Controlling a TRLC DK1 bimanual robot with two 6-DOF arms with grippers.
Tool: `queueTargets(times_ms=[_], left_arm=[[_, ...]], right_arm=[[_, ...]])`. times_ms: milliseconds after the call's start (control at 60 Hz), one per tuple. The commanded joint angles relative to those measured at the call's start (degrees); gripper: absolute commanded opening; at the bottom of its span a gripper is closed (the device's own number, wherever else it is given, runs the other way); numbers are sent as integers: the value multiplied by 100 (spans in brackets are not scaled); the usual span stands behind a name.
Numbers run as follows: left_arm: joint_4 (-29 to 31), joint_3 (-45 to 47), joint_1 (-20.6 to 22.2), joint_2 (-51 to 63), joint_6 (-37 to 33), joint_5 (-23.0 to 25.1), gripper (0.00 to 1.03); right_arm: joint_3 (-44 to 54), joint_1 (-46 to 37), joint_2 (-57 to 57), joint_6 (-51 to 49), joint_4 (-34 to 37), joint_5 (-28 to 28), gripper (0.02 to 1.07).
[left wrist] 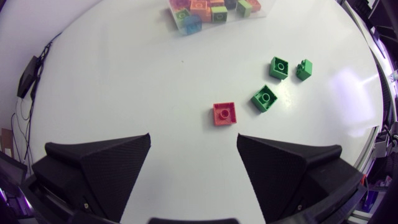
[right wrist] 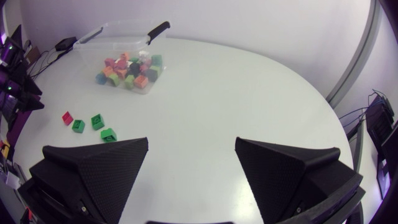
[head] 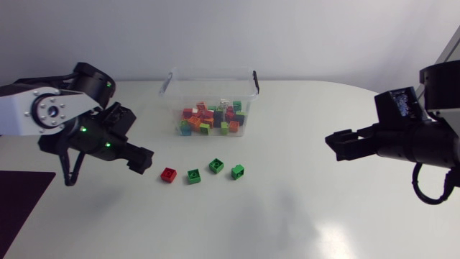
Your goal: Place the duplo bricks in the container
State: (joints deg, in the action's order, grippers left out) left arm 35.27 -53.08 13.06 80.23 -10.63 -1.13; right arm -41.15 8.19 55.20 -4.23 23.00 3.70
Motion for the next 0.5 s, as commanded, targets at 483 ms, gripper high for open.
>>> queueTargets(times_ms=[483], left_arm=[[490,-1389,628,2559,114,7,91]], right_arm=[[-1027,772,1898,-333,793,122,103]])
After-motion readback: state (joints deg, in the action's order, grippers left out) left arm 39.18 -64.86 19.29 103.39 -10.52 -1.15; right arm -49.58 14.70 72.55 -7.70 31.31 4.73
